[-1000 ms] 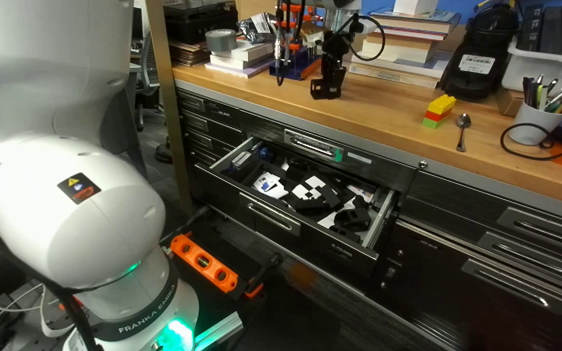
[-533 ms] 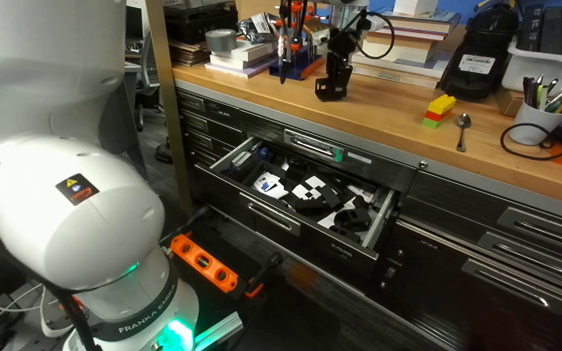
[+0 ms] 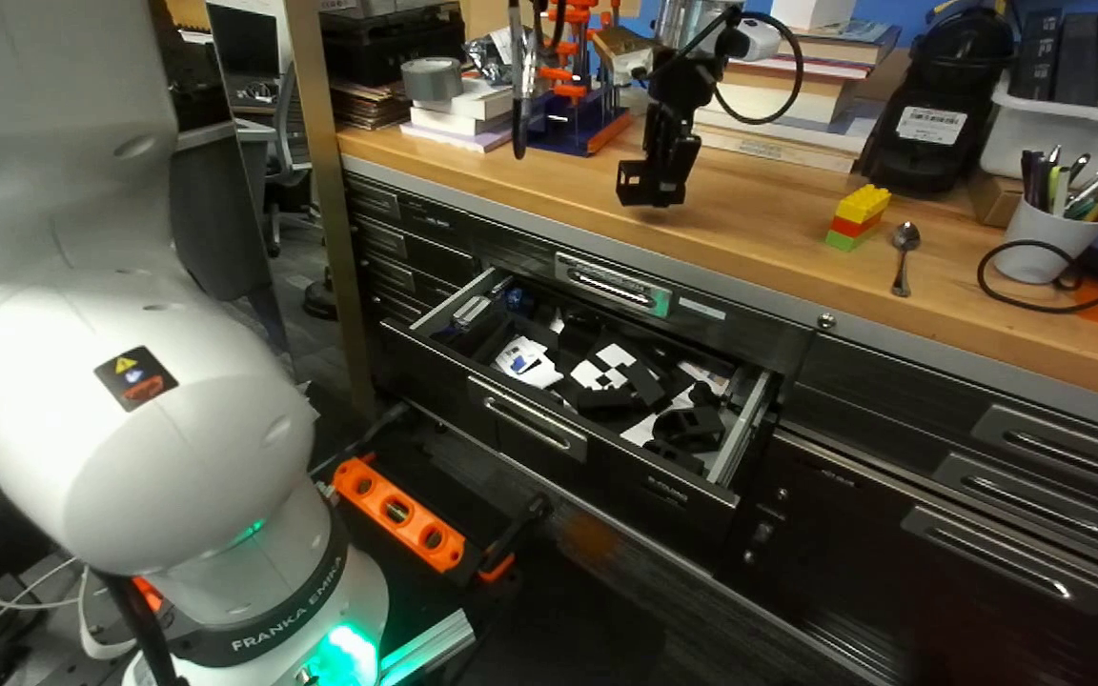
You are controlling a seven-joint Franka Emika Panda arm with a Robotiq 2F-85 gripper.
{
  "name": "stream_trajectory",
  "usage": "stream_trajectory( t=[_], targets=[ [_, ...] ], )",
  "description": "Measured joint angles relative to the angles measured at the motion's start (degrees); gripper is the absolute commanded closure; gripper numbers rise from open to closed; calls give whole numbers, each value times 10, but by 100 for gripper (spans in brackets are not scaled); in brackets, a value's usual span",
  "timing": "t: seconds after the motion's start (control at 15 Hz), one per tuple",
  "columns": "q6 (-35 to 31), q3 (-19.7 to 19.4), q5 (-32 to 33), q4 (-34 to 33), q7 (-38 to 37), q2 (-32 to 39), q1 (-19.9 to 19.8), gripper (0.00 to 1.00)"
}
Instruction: Put the black object in the top drawer
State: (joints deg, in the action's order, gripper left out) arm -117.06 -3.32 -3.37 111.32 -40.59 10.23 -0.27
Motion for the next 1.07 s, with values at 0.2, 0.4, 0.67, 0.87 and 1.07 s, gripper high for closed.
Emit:
stream_trajectory(
  t=[0.2,0.4,0.67,0.87,1.07],
  targets=[
    [0,-2,0,61,56,-30,-9,69],
    [0,-2,0,108,115,-42,-16,69],
    [0,-2,-14,130,186,-26,-20,69],
    [-20,0,-28,129,218,9,-20,69],
    [-96,-1,-33,151,245,21,-21,69]
  ],
)
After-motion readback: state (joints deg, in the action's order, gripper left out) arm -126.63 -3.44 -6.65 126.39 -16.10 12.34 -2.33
